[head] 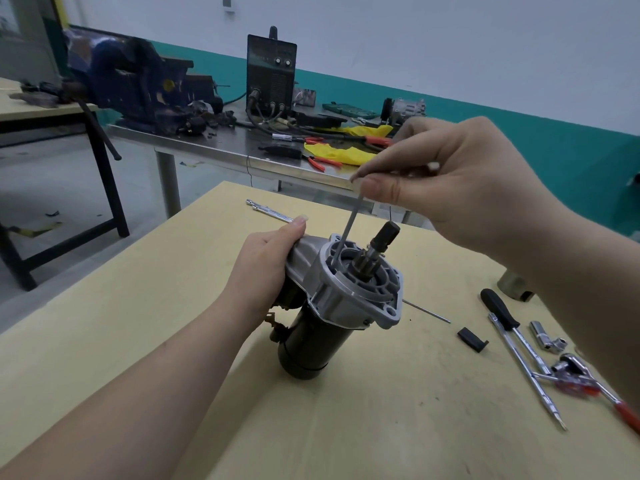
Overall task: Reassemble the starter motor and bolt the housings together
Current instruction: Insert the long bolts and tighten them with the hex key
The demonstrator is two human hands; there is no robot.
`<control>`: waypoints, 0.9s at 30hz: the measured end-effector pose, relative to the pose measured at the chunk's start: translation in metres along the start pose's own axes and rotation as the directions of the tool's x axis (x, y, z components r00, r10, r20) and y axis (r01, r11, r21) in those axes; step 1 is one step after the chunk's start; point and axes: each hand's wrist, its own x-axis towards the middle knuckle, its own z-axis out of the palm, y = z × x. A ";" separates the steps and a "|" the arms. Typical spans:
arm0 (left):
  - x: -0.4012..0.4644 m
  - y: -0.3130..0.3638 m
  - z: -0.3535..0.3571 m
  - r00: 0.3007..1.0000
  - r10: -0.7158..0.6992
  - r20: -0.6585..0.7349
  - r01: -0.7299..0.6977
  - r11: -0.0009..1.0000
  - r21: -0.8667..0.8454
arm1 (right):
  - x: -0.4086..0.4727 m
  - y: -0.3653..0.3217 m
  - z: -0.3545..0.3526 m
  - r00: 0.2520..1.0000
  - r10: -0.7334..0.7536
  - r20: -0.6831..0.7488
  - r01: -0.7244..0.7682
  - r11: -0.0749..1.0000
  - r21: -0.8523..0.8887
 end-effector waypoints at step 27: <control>0.006 -0.005 0.000 0.994 -0.049 -0.101 0.051 0.999 0.015 | -0.025 0.008 0.054 0.963 -0.039 -0.267 0.039 0.999 -0.005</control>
